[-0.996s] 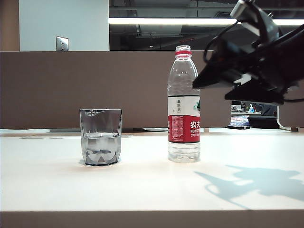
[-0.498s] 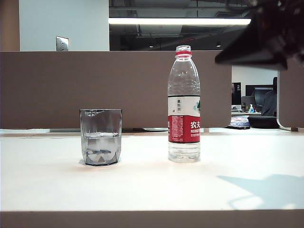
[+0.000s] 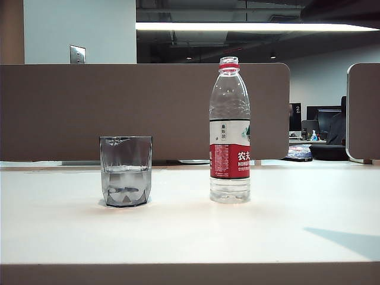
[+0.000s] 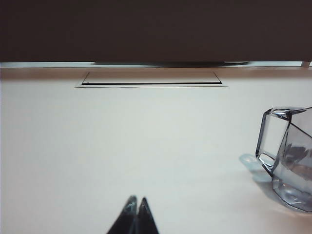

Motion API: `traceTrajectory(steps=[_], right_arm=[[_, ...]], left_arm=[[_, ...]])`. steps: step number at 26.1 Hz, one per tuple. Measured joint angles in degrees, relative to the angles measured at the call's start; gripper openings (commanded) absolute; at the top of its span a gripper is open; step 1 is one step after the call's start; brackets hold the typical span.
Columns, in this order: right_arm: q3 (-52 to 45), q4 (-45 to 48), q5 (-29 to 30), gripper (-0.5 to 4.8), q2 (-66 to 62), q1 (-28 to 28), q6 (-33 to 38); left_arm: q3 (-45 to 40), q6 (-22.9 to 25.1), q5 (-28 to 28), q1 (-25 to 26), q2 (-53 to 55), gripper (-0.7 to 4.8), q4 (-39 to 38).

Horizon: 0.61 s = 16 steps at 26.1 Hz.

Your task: Pick up the mineral water bottle on the table and pour water into the mug until it's half full.

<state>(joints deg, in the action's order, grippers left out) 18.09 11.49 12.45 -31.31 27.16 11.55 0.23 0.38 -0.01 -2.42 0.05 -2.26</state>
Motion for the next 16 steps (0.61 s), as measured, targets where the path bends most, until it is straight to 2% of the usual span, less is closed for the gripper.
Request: traceTrajectory(steps=[9,11,13,16], right_arm=[[0.0,-0.4,-0.1,-0.05,1.4,0.1,0.0],[-0.1,-3.8,-0.4,-0.05,5.1,0.2,-0.3],[-0.5,-3.9,0.7,-0.05,8.9,-5.4,-4.7],[-3.6,-4.4,3.0,-0.05,12.3,-12.4,-5.1]], left_arm=[[0.0,0.0,0.0,0.0,0.0,-0.05,0.0],[0.0,0.0,0.0,0.0,0.0,-0.05,-0.1],[0.0,0.0,0.0,0.0,0.0,-0.05,-0.1],[0.0,0.0,0.0,0.0,0.0,-0.05,-0.1]])
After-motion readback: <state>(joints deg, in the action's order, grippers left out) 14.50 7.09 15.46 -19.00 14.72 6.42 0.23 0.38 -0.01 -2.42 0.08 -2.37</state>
